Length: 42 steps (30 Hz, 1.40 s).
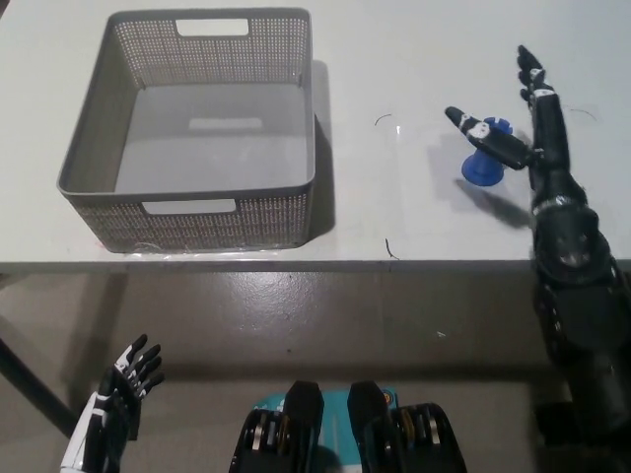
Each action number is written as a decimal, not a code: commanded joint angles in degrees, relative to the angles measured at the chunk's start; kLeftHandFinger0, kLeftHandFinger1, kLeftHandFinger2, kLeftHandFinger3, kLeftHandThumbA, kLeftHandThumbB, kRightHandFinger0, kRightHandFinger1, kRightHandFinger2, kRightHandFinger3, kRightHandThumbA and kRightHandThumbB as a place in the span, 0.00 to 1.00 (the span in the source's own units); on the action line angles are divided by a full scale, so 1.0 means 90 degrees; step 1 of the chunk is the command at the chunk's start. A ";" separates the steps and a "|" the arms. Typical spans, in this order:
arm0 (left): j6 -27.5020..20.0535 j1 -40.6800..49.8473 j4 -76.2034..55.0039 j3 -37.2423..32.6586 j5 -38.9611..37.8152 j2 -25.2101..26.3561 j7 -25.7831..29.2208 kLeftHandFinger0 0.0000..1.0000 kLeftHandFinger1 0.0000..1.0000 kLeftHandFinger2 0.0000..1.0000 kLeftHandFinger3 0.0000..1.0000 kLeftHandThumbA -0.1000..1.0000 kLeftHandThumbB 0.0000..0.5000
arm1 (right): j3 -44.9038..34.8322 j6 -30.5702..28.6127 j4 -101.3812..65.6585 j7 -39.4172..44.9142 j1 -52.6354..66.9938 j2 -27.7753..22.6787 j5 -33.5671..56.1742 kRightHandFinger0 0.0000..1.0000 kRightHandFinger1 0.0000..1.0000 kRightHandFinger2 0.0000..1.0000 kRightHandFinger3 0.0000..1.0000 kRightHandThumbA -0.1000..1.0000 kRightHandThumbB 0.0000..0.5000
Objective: Use the right hand to pick up a chess pieces and put it into a container on the left hand side
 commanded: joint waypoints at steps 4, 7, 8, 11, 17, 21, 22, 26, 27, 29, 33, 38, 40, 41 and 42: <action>-0.0117 0.0061 -0.0204 0.0068 -0.0120 0.0023 -0.0055 1.00 1.00 1.00 1.00 1.00 0.58 | 0.0170 -0.0290 0.1763 -0.0446 -0.1308 -0.0239 -0.0080 1.00 1.00 1.00 1.00 1.00 0.96; -0.0104 0.0105 -0.0253 0.0056 -0.0147 0.0011 -0.0073 1.00 1.00 1.00 1.00 1.00 0.57 | 0.0328 -0.0464 0.2512 -0.0665 -0.1646 -0.0279 -0.0174 1.00 1.00 1.00 1.00 1.00 0.99; -0.0140 0.0099 -0.0233 0.0066 -0.0166 0.0006 -0.0077 1.00 1.00 1.00 1.00 1.00 0.59 | 0.0349 -0.0537 0.2677 -0.0698 -0.1722 -0.0284 -0.0152 1.00 1.00 1.00 1.00 1.00 1.00; -0.0218 0.0109 -0.0222 0.0083 -0.0141 -0.0009 -0.0046 1.00 1.00 1.00 1.00 1.00 0.59 | 0.0477 -0.0693 0.3034 -0.0802 -0.1895 -0.0335 -0.0168 1.00 1.00 1.00 1.00 1.00 0.98; -0.0228 0.0145 -0.0246 0.0110 -0.0183 -0.0007 -0.0051 1.00 1.00 1.00 1.00 1.00 0.59 | 0.0522 -0.0715 0.3404 -0.0831 -0.2148 -0.0473 -0.0004 1.00 1.00 1.00 1.00 1.00 1.00; -0.0250 0.0163 -0.0239 0.0119 -0.0208 -0.0016 -0.0056 1.00 1.00 1.00 1.00 1.00 0.60 | 0.0445 -0.0643 0.3490 -0.0727 -0.2217 -0.0569 0.0110 1.00 1.00 1.00 1.00 1.00 0.95; -0.0247 0.0169 -0.0233 0.0120 -0.0210 -0.0021 -0.0056 1.00 1.00 1.00 1.00 1.00 0.60 | 0.0424 -0.0615 0.3503 -0.0726 -0.2213 -0.0602 0.0132 1.00 1.00 1.00 1.00 1.00 0.95; -0.0260 0.0182 -0.0206 0.0140 -0.0226 -0.0033 -0.0042 1.00 1.00 1.00 1.00 1.00 0.61 | 0.0421 -0.0664 0.3558 -0.0717 -0.2193 -0.0700 0.0156 1.00 1.00 1.00 1.00 1.00 0.98; -0.0263 0.0186 -0.0200 0.0143 -0.0208 -0.0034 -0.0029 1.00 1.00 1.00 1.00 1.00 0.61 | 0.0448 -0.0665 0.3564 -0.0721 -0.2171 -0.0731 0.0134 1.00 1.00 1.00 1.00 1.00 0.98; -0.0264 0.0216 -0.0215 0.0157 -0.0247 -0.0027 -0.0050 1.00 1.00 1.00 1.00 1.00 0.58 | 0.0471 -0.0618 0.3581 -0.0732 -0.2143 -0.0754 0.0128 1.00 1.00 1.00 1.00 1.00 0.98; -0.0303 0.0212 -0.0183 0.0174 -0.0302 -0.0018 -0.0071 1.00 1.00 1.00 1.00 1.00 0.58 | 0.0460 -0.0627 0.3642 -0.0711 -0.2106 -0.0785 0.0181 1.00 1.00 1.00 1.00 1.00 0.96; -0.0314 0.0189 -0.0129 0.0173 -0.0311 -0.0035 -0.0070 1.00 1.00 1.00 1.00 1.00 0.62 | 0.0410 -0.0648 0.3730 -0.0511 -0.2045 -0.0814 0.0291 1.00 1.00 1.00 1.00 1.00 0.96; -0.0378 0.0167 -0.0086 0.0168 -0.0313 -0.0032 -0.0086 1.00 1.00 1.00 1.00 1.00 0.62 | 0.0384 -0.0675 0.3762 -0.0479 -0.2023 -0.0778 0.0335 1.00 1.00 1.00 1.00 1.00 0.98; -0.0336 0.0203 -0.0118 0.0146 -0.0304 -0.0030 -0.0095 1.00 1.00 1.00 1.00 1.00 0.62 | 0.0365 -0.0737 0.3787 -0.0413 -0.1975 -0.0773 0.0371 1.00 1.00 1.00 1.00 1.00 0.96; -0.0332 0.0207 -0.0121 0.0143 -0.0303 -0.0029 -0.0095 1.00 1.00 1.00 1.00 1.00 0.62 | 0.0366 -0.0745 0.3791 -0.0404 -0.1970 -0.0773 0.0379 1.00 1.00 1.00 1.00 1.00 0.96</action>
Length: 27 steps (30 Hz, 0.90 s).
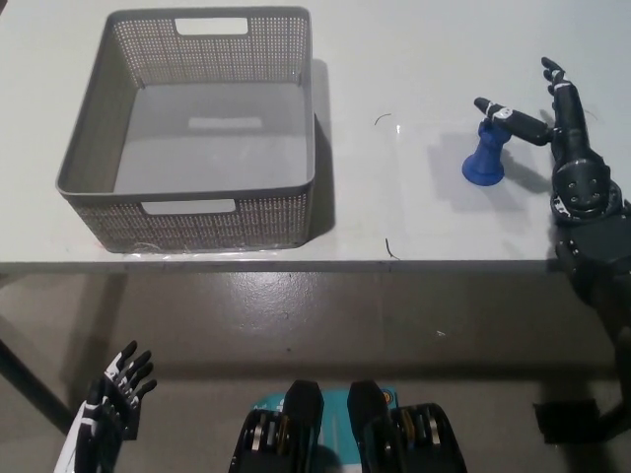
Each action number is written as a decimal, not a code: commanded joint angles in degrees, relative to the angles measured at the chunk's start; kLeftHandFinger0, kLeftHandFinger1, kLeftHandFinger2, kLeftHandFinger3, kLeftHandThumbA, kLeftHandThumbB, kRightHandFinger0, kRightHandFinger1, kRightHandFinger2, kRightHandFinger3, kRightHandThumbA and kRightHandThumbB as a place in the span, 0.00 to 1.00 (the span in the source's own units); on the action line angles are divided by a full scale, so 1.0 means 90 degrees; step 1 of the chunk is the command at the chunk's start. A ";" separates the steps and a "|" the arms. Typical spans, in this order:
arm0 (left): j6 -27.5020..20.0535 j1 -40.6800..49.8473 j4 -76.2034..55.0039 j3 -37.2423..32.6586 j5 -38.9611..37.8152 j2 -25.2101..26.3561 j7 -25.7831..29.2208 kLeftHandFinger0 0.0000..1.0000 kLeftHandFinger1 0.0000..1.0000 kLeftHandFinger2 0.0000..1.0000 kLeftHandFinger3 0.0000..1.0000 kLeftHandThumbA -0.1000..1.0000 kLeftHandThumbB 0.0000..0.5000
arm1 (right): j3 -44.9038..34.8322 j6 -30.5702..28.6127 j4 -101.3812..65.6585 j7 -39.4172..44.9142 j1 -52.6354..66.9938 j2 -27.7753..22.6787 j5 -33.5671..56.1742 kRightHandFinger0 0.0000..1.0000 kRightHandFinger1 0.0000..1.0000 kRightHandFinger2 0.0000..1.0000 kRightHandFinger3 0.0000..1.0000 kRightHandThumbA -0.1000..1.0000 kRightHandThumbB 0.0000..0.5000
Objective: Use the right hand to pick up a chess pieces and put it into a container on the left hand side
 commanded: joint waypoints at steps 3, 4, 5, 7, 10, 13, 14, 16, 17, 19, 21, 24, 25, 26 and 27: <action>-0.0218 0.0043 -0.0079 0.0048 -0.0122 0.0027 -0.0111 1.00 1.00 1.00 1.00 1.00 0.60 | -0.0027 -0.0359 0.0043 0.0128 -0.0233 -0.0065 0.0192 1.00 1.00 1.00 1.00 1.00 0.98; -0.0214 0.0015 -0.0061 0.0043 -0.0121 0.0034 -0.0118 1.00 1.00 1.00 1.00 1.00 0.60 | -0.0015 -0.0348 0.0072 0.0152 -0.0211 -0.0030 0.0197 1.00 1.00 1.00 1.00 1.00 0.97; -0.0214 0.0015 -0.0061 0.0043 -0.0122 0.0034 -0.0118 1.00 1.00 1.00 1.00 1.00 0.60 | -0.0012 -0.0350 0.0075 0.0152 -0.0212 -0.0030 0.0200 1.00 1.00 1.00 1.00 1.00 0.97; -0.0213 0.0045 -0.0065 0.0037 -0.0129 0.0035 -0.0129 1.00 1.00 1.00 1.00 1.00 0.64 | -0.0002 -0.0363 0.0095 0.0147 -0.0162 0.0004 0.0201 1.00 1.00 1.00 1.00 1.00 0.98; -0.0236 0.0072 -0.0050 0.0034 -0.0148 0.0060 -0.0165 1.00 1.00 1.00 1.00 1.00 0.66 | 0.0004 -0.0387 0.0161 0.0179 -0.0080 0.0101 0.0224 1.00 1.00 1.00 1.00 1.00 0.98; -0.0226 0.0064 -0.0052 0.0035 -0.0149 0.0057 -0.0165 1.00 1.00 1.00 1.00 1.00 0.62 | 0.0033 -0.0367 0.0166 0.0185 -0.0081 0.0124 0.0212 1.00 1.00 1.00 1.00 1.00 0.95; -0.0196 0.0055 -0.0066 0.0032 -0.0145 0.0044 -0.0153 1.00 1.00 1.00 1.00 1.00 0.61 | 0.0074 -0.0291 0.0172 0.0220 -0.0087 0.0170 0.0182 1.00 1.00 1.00 1.00 1.00 0.92; -0.0184 0.0037 -0.0069 0.0022 -0.0153 0.0034 -0.0164 1.00 1.00 1.00 1.00 1.00 0.60 | 0.0087 -0.0278 0.0176 0.0273 -0.0103 0.0180 0.0190 1.00 1.00 1.00 1.00 1.00 0.90; -0.0183 0.0035 -0.0070 0.0022 -0.0153 0.0032 -0.0167 1.00 1.00 1.00 1.00 1.00 0.60 | 0.0089 -0.0277 0.0177 0.0279 -0.0104 0.0181 0.0191 1.00 1.00 1.00 1.00 1.00 0.90; -0.0182 0.0034 -0.0069 0.0029 -0.0152 0.0028 -0.0176 1.00 1.00 1.00 1.00 1.00 0.59 | 0.0095 -0.0277 0.0177 0.0281 -0.0104 0.0181 0.0197 1.00 1.00 1.00 1.00 1.00 0.90; -0.0175 0.0017 -0.0071 0.0032 -0.0127 0.0027 -0.0170 1.00 1.00 1.00 1.00 1.00 0.63 | 0.0076 -0.0331 0.0157 0.0363 -0.0120 0.0243 0.0239 1.00 1.00 1.00 1.00 1.00 0.99; -0.0192 0.0010 -0.0070 0.0029 -0.0089 0.0011 -0.0150 1.00 1.00 1.00 1.00 1.00 0.64 | 0.0048 -0.0359 0.0174 0.0391 -0.0127 0.0275 0.0282 1.00 1.00 1.00 1.00 1.00 1.00; -0.0191 0.0010 -0.0072 0.0029 -0.0089 0.0012 -0.0150 1.00 1.00 1.00 1.00 1.00 0.64 | 0.0048 -0.0360 0.0173 0.0392 -0.0127 0.0275 0.0284 1.00 1.00 1.00 1.00 1.00 1.00; -0.0191 0.0010 -0.0072 0.0029 -0.0089 0.0012 -0.0151 1.00 1.00 1.00 1.00 1.00 0.64 | 0.0048 -0.0360 0.0173 0.0393 -0.0127 0.0275 0.0285 1.00 1.00 1.00 1.00 1.00 1.00; -0.0191 0.0010 -0.0072 0.0029 -0.0088 0.0011 -0.0151 1.00 1.00 1.00 1.00 1.00 0.64 | 0.0049 -0.0360 0.0174 0.0395 -0.0127 0.0274 0.0286 1.00 1.00 1.00 1.00 1.00 1.00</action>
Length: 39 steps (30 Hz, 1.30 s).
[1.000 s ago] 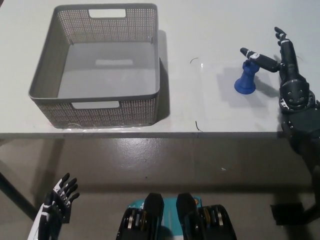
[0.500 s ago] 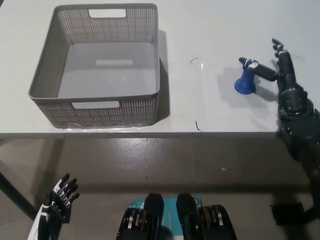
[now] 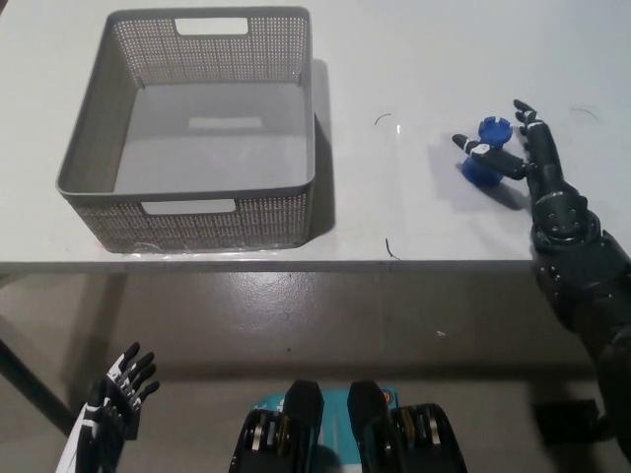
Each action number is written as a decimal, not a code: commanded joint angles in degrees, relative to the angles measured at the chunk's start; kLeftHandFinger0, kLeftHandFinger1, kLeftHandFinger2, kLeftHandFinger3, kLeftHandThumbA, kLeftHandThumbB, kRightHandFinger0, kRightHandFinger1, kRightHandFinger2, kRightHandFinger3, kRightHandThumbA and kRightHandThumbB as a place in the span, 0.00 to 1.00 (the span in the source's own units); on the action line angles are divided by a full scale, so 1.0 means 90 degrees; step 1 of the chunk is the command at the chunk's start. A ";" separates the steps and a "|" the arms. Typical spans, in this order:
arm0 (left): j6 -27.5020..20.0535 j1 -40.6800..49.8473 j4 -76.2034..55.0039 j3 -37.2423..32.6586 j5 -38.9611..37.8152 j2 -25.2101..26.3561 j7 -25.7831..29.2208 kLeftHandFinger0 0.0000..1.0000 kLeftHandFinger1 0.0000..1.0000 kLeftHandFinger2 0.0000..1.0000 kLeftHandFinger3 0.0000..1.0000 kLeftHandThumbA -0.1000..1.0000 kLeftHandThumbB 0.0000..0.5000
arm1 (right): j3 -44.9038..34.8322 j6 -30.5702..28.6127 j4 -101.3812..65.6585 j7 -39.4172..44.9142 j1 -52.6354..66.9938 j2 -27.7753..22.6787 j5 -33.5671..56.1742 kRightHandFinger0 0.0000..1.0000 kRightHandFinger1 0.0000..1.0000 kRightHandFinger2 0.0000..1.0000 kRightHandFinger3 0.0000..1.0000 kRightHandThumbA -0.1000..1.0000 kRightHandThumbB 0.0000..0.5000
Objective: Use the right hand to pick up a chess pieces and put it into a container on the left hand side
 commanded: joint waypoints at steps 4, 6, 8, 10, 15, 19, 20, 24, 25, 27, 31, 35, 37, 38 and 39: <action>-0.0157 -0.0030 -0.0090 0.0028 -0.0078 0.0036 -0.0094 1.00 1.00 1.00 1.00 1.00 0.67 | 0.0167 -0.0134 0.0023 0.0066 -0.0372 0.0021 -0.0028 1.00 1.00 1.00 1.00 1.00 1.00; -0.0121 -0.0009 -0.0103 0.0039 -0.0093 0.0032 -0.0091 1.00 1.00 1.00 1.00 1.00 0.69 | 0.0193 -0.0043 0.0074 0.0115 -0.0302 0.0049 -0.0009 1.00 1.00 1.00 1.00 1.00 1.00; -0.0144 -0.0006 -0.0099 0.0043 -0.0070 0.0028 -0.0081 1.00 1.00 1.00 1.00 1.00 0.69 | 0.0223 -0.0007 0.0083 0.0140 -0.0289 0.0048 -0.0015 1.00 1.00 1.00 1.00 1.00 1.00; -0.0144 -0.0007 -0.0099 0.0045 -0.0069 0.0027 -0.0083 1.00 1.00 1.00 1.00 1.00 0.69 | 0.0241 -0.0008 0.0086 0.0138 -0.0290 0.0047 0.0001 1.00 1.00 1.00 1.00 1.00 1.00; -0.0112 -0.0024 -0.0112 0.0047 -0.0041 0.0039 -0.0070 1.00 1.00 1.00 1.00 1.00 0.70 | 0.0426 0.0347 0.0160 0.0196 -0.0313 0.0070 -0.0108 1.00 1.00 1.00 1.00 1.00 0.94; -0.0156 0.0019 -0.0134 0.0078 -0.0120 0.0042 -0.0098 1.00 1.00 1.00 1.00 1.00 0.71 | 0.0183 0.0824 0.0268 0.0119 -0.0430 0.0124 0.0190 1.00 1.00 1.00 1.00 0.85 0.75; -0.0140 0.0031 -0.0150 0.0081 -0.0139 0.0057 -0.0114 1.00 1.00 1.00 1.00 1.00 0.71 | 0.0101 0.0902 0.0285 -0.0076 -0.0441 0.0142 0.0256 0.92 0.92 0.95 0.98 0.63 0.61; -0.0162 0.0017 -0.0121 0.0101 -0.0179 0.0087 -0.0148 1.00 1.00 1.00 1.00 1.00 0.73 | -0.0467 0.0530 0.0283 -0.0659 -0.0399 0.0190 0.0700 0.24 0.19 0.09 0.11 0.03 0.43; -0.0160 0.0014 -0.0125 0.0106 -0.0177 0.0094 -0.0148 1.00 1.00 1.00 1.00 1.00 0.73 | -0.0557 0.0494 0.0282 -0.0641 -0.0401 0.0196 0.0751 0.11 0.14 0.18 0.10 0.01 0.39; -0.0162 0.0010 -0.0104 0.0120 -0.0188 0.0112 -0.0166 1.00 1.00 1.00 1.00 1.00 0.72 | -0.0674 0.0400 0.0274 -0.0667 -0.0401 0.0212 0.0730 0.00 0.12 0.53 0.37 0.00 0.33; -0.0105 0.0006 -0.0104 0.0165 -0.0296 0.0160 -0.0240 1.00 1.00 1.00 1.00 1.00 0.69 | -0.0891 0.0217 0.0245 -0.0727 -0.0469 0.0268 0.0833 0.06 0.39 0.71 0.57 0.00 0.26; -0.0156 0.0008 -0.0055 0.0189 -0.0312 0.0164 -0.0285 1.00 1.00 1.00 1.00 1.00 0.70 | -0.0967 0.0142 0.0235 -0.0724 -0.0477 0.0289 0.0853 0.07 0.39 0.70 0.56 0.00 0.25; -0.0183 0.0059 -0.0053 0.0179 -0.0257 0.0145 -0.0279 1.00 1.00 1.00 1.00 1.00 0.75 | -0.1183 -0.0077 0.0198 -0.0554 -0.0439 0.0303 0.1090 0.00 0.30 0.63 0.51 0.00 0.18; -0.0225 0.0069 -0.0036 0.0165 -0.0236 0.0128 -0.0285 1.00 1.00 1.00 1.00 1.00 0.76 | -0.1205 -0.0088 0.0192 -0.0533 -0.0429 0.0294 0.1110 0.00 0.25 0.59 0.48 0.00 0.15; -0.0241 0.0080 -0.0033 0.0156 -0.0224 0.0114 -0.0288 1.00 1.00 1.00 1.00 1.00 0.76 | -0.1223 -0.0093 0.0191 -0.0524 -0.0420 0.0287 0.1107 0.00 0.23 0.58 0.48 0.00 0.16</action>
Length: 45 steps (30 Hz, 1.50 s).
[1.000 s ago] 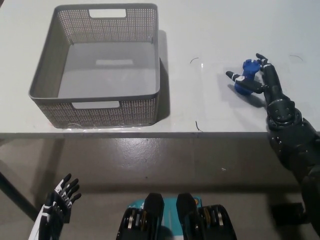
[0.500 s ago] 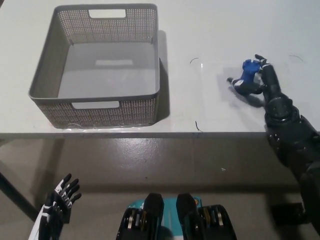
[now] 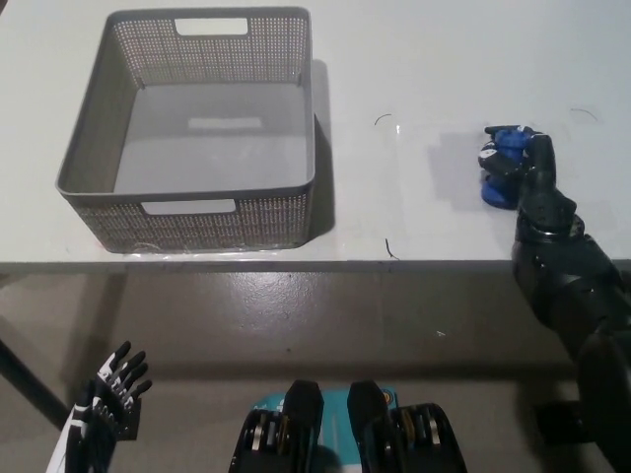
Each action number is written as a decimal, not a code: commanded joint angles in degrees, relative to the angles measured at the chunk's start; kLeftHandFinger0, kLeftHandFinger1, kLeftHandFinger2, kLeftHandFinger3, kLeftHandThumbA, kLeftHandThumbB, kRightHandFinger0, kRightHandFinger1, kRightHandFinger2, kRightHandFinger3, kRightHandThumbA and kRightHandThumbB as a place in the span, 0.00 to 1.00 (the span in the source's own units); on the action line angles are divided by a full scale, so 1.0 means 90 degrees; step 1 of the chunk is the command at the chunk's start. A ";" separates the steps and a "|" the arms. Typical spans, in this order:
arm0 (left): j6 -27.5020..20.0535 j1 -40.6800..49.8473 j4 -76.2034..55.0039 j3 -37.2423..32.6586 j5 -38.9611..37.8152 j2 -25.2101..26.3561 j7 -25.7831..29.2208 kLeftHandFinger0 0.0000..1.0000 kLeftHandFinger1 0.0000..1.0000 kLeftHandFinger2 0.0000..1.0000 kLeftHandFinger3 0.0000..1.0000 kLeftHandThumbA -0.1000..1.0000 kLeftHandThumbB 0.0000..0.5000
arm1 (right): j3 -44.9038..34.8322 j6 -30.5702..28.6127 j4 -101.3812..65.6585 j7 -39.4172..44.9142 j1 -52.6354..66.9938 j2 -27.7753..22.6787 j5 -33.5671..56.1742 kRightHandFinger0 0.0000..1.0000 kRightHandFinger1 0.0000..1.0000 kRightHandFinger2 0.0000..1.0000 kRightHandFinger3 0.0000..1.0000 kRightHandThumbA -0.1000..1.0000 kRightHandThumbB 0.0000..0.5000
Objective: Use the right hand to pick up a chess pieces and put it into a container on the left hand side
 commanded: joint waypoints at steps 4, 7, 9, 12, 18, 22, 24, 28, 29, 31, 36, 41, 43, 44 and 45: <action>-0.0131 -0.0013 -0.0054 0.0005 -0.0109 0.0094 -0.0157 1.00 1.00 1.00 1.00 1.00 0.75 | -0.0284 -0.0467 -0.0046 -0.0050 -0.0360 -0.0016 0.0435 0.00 0.19 0.54 0.44 0.00 0.18; -0.0131 -0.0042 -0.0047 0.0023 -0.0081 0.0112 -0.0152 1.00 1.00 1.00 1.00 1.00 0.73 | -0.0366 -0.0612 -0.0082 -0.0002 -0.0444 0.0005 0.0524 0.00 0.15 0.51 0.43 0.00 0.17; -0.0130 -0.0042 -0.0047 0.0027 -0.0080 0.0110 -0.0157 1.00 1.00 1.00 1.00 1.00 0.73 | -0.0371 -0.0617 -0.0079 0.0000 -0.0445 0.0005 0.0525 0.00 0.14 0.50 0.43 0.00 0.17; -0.0009 -0.0071 -0.0083 0.0026 -0.0079 0.0039 -0.0088 1.00 1.00 1.00 1.00 1.00 0.72 | -0.0438 -0.0849 -0.0243 0.0068 -0.0751 0.0048 0.0614 0.00 0.23 0.62 0.52 0.00 0.23; -0.0029 -0.0067 0.0011 -0.0036 0.0050 -0.0005 -0.0056 1.00 1.00 1.00 1.00 1.00 0.64 | 0.0141 -0.1293 -0.0785 -0.0256 -0.1017 0.0179 0.0077 0.00 0.23 0.59 0.55 0.00 0.24; -0.0100 -0.0144 0.0270 -0.0007 0.0071 -0.0012 -0.0029 1.00 1.00 1.00 1.00 1.00 0.64 | 0.0463 -0.1207 -0.1490 -0.0651 -0.1114 0.0363 -0.0167 0.00 0.16 0.49 0.48 0.00 0.31; -0.0077 -0.0159 0.0311 -0.0015 0.0091 -0.0002 -0.0031 1.00 1.00 1.00 1.00 1.00 0.63 | 0.0527 -0.1165 -0.1868 -0.0683 -0.1094 0.0465 -0.0185 0.00 0.11 0.43 0.42 0.00 0.30; -0.0125 -0.0191 0.0392 -0.0066 0.0099 0.0031 -0.0126 1.00 1.00 1.00 1.00 1.00 0.63 | 0.0787 -0.1197 -0.2446 -0.0809 -0.1060 0.0623 -0.0456 0.00 0.05 0.40 0.40 0.00 0.30; -0.0158 -0.0197 0.0420 -0.0083 0.0099 0.0045 -0.0162 1.00 1.00 1.00 1.00 1.00 0.62 | 0.0825 -0.1160 -0.2523 -0.0842 -0.1069 0.0669 -0.0493 0.00 0.05 0.41 0.43 0.00 0.30; -0.0204 -0.0192 0.0460 -0.0119 0.0109 0.0038 -0.0193 1.00 1.00 1.00 1.00 1.00 0.62 | 0.0939 -0.1056 -0.2681 -0.0911 -0.1105 0.0806 -0.0602 0.00 0.06 0.43 0.43 0.00 0.29; -0.0176 -0.0221 0.0523 -0.0211 0.0114 0.0038 -0.0234 1.00 1.00 1.00 1.00 1.00 0.63 | 0.1082 -0.1067 -0.2611 -0.0913 -0.1279 0.1185 -0.0622 0.02 0.04 0.38 0.44 0.00 0.28; -0.0280 -0.0180 0.0620 -0.0293 0.0138 0.0018 -0.0252 1.00 1.00 1.00 1.00 1.00 0.64 | 0.1222 -0.0889 -0.2112 -0.0779 -0.1562 0.1615 -0.0609 0.00 0.04 0.45 0.51 0.00 0.27; -0.0285 -0.0186 0.0637 -0.0327 0.0158 0.0032 -0.0255 1.00 1.00 1.00 1.00 1.00 0.64 | 0.1274 -0.0997 -0.1728 -0.0848 -0.1738 0.1762 -0.0636 0.00 0.07 0.51 0.54 0.00 0.29; -0.0273 -0.0194 0.0614 -0.0342 0.0145 0.0046 -0.0279 1.00 1.00 1.00 1.00 1.00 0.61 | 0.1320 -0.1072 -0.1531 -0.0827 -0.1839 0.1815 -0.0658 0.00 0.07 0.51 0.55 0.00 0.26; -0.0265 -0.0204 0.0604 -0.0349 0.0140 0.0053 -0.0290 1.00 1.00 1.00 1.00 1.00 0.61 | 0.1341 -0.1112 -0.1438 -0.0824 -0.1887 0.1830 -0.0665 0.00 0.07 0.51 0.55 0.00 0.26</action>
